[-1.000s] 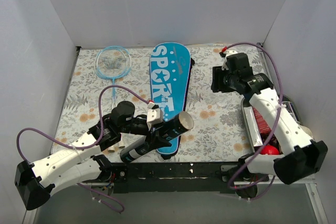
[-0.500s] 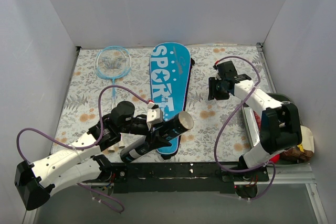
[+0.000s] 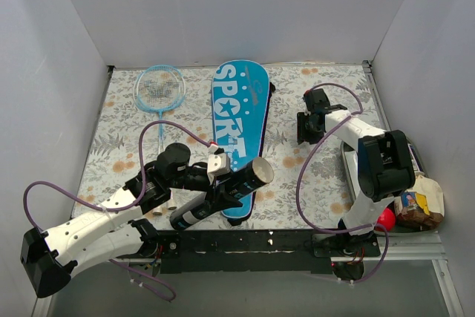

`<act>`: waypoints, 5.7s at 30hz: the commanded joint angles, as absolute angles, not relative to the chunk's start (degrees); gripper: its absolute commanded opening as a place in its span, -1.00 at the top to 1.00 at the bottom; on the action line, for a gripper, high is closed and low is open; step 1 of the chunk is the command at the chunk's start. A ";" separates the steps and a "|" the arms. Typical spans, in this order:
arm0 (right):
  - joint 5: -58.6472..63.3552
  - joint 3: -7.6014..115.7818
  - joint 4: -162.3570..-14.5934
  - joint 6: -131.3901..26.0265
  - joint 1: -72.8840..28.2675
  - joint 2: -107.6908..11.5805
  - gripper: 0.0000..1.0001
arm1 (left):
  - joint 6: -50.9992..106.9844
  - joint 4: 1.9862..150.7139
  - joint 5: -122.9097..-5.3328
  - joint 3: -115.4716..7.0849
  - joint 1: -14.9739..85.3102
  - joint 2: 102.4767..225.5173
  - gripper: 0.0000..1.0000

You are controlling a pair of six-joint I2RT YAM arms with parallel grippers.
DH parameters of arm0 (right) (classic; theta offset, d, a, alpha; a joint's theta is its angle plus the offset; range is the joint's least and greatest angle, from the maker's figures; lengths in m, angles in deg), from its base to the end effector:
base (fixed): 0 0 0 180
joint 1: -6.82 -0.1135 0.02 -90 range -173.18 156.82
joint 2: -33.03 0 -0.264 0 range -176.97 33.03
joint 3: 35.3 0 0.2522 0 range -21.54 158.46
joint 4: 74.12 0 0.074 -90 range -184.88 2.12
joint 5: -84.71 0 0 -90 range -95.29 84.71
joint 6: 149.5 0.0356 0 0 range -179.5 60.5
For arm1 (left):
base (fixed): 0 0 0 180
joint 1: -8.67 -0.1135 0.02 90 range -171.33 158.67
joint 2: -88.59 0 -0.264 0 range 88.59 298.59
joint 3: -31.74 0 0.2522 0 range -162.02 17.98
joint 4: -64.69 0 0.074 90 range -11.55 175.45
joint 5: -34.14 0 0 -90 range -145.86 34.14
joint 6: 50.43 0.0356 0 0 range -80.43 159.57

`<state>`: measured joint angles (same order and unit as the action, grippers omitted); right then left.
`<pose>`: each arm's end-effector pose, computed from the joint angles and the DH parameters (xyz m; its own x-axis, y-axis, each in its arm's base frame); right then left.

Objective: Pack up the badminton gear

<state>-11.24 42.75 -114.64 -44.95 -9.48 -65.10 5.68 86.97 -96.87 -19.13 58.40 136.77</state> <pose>0.3350 0.0941 0.1929 -0.8672 0.0067 -0.4978 -0.0129 0.9993 0.0359 0.1056 -0.1608 0.2883 -0.7238 0.2034 -0.6594 0.6888 0.1560 -0.7080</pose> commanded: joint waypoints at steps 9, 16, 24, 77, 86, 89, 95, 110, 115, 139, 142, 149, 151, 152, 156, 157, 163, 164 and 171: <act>-13.37 45.87 -112.49 -44.82 -9.00 -69.10 0.23 | 6.17 84.87 -97.08 -19.11 58.59 135.52 0.54; -13.64 45.69 -112.40 -44.99 -9.00 -69.72 0.40 | 6.17 84.87 -97.08 -19.11 58.50 135.70 0.54; -13.81 45.78 -112.58 -45.08 -9.00 -70.33 0.54 | 6.09 84.87 -97.08 -19.20 58.50 135.52 0.54; -16.54 46.39 -115.21 -45.35 -9.00 -67.97 0.97 | 6.09 84.87 -97.70 -19.11 58.50 135.96 0.53; -8.38 48.85 -119.68 -44.64 -10.23 -54.28 0.97 | 6.09 84.87 -97.78 -19.20 58.59 136.49 0.53; -2.22 49.47 -123.46 -45.43 -12.15 -48.13 0.97 | 6.00 84.78 -97.70 -19.20 58.59 136.58 0.53; 8.49 49.73 -126.98 -46.40 -14.10 -31.88 0.97 | 6.00 84.78 -97.34 -19.11 58.50 136.67 0.53; 38.04 61.69 -139.03 -48.25 -20.86 -22.70 0.97 | 5.56 84.87 -97.26 -19.29 58.85 137.63 0.56; 36.29 60.90 -136.67 -45.53 -29.89 -22.96 0.97 | 5.47 84.96 -97.26 -19.20 59.03 137.55 0.56; 22.40 66.61 -135.51 -42.36 -47.76 -29.29 0.97 | 5.82 85.22 -96.38 -19.03 59.91 136.76 0.56; 21.61 68.36 -136.57 -42.18 -48.11 -29.03 0.97 | 5.82 85.22 -96.20 -18.94 60.00 136.67 0.56; 19.67 70.65 -138.77 -42.18 -48.64 -29.20 0.97 | 5.82 85.40 -96.11 -19.03 60.08 136.84 0.56; 19.59 70.39 -138.86 -42.27 -48.81 -29.11 0.97 | 5.82 85.40 -96.03 -19.03 60.00 136.84 0.56; 19.41 70.30 -138.86 -42.27 -48.90 -29.20 0.97 | 5.91 85.40 -96.03 -19.03 60.08 136.84 0.56; 18.71 69.25 -138.94 -42.45 -49.08 -28.76 0.97 | 5.91 85.49 -95.94 -19.03 60.17 136.84 0.56; 18.71 69.07 -138.86 -42.36 -49.17 -28.59 0.97 | 5.91 85.49 -95.85 -18.94 60.09 136.67 0.56; 18.97 68.37 -138.68 -41.83 -49.43 -27.62 0.97 | 6.00 85.40 -95.67 -18.85 60.26 136.58 0.56; 19.06 68.11 -138.77 -41.66 -49.43 -27.44 0.97 | 6.00 85.40 -95.59 -18.94 60.17 136.58 0.56; 19.41 64.68 -137.45 -40.51 -49.87 -25.77 0.97 | 6.09 85.40 -95.41 -18.94 60.26 136.40 0.56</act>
<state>18.90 66.20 -139.23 -41.54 -49.39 -27.20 5.25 85.79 -95.69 -19.10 59.87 137.36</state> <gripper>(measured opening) 0.021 0.648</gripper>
